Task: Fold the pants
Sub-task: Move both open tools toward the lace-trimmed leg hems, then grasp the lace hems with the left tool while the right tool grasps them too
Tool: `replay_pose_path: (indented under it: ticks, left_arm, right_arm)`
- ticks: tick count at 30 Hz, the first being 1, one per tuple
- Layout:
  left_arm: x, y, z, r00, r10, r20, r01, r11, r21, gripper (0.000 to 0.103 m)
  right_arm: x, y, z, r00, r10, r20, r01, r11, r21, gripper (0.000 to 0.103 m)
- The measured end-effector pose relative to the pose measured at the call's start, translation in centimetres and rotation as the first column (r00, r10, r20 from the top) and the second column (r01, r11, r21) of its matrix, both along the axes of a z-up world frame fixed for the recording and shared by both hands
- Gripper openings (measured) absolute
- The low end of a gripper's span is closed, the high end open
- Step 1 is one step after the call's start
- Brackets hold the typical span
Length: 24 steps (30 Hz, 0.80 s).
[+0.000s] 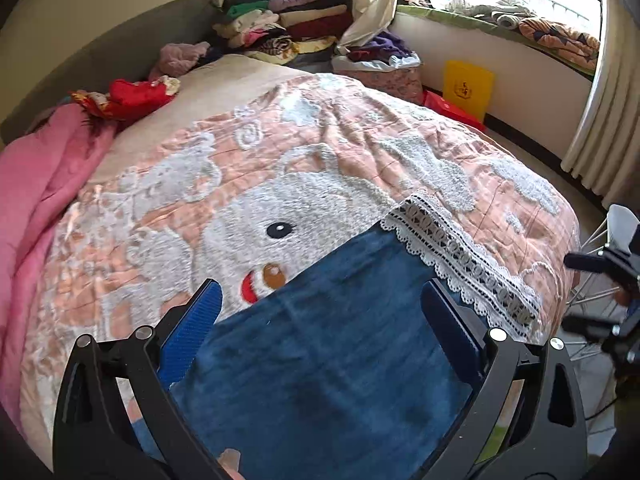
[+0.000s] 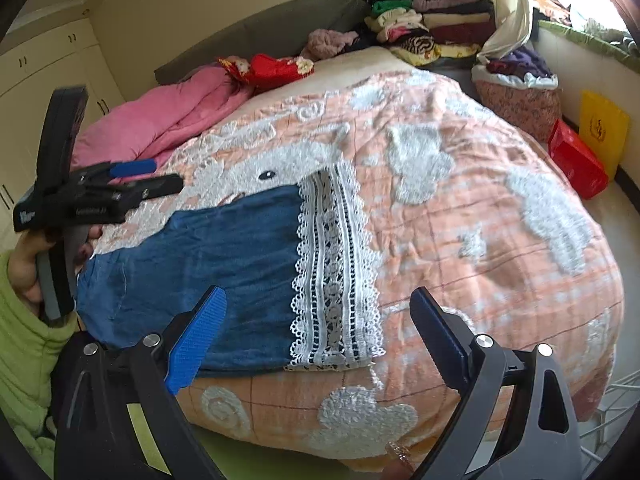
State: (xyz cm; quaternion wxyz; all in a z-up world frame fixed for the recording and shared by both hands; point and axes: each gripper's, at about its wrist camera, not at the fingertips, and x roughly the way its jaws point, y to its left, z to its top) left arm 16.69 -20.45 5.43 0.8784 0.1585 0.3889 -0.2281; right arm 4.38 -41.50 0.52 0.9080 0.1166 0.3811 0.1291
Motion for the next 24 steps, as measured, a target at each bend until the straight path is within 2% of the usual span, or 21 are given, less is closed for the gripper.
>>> replay_pose_path:
  ticks: [14,24]
  left_arm:
    - [5.4,-3.6,-4.6,0.993,-0.059,-0.097,0.062,0.998,0.021,0.093]
    - [8.0,-5.1,-7.2,0.982,-0.075,-0.176,0.073,0.997,-0.015,0.093]
  right_arm:
    - [1.5,0.5,-3.6,0.996,0.025,-0.083,-0.021,0.999,0.047,0.092]
    - [2.6,0.0,-5.9,0.990,0.037,-0.134,-0.015,0.987,0.161,0.092]
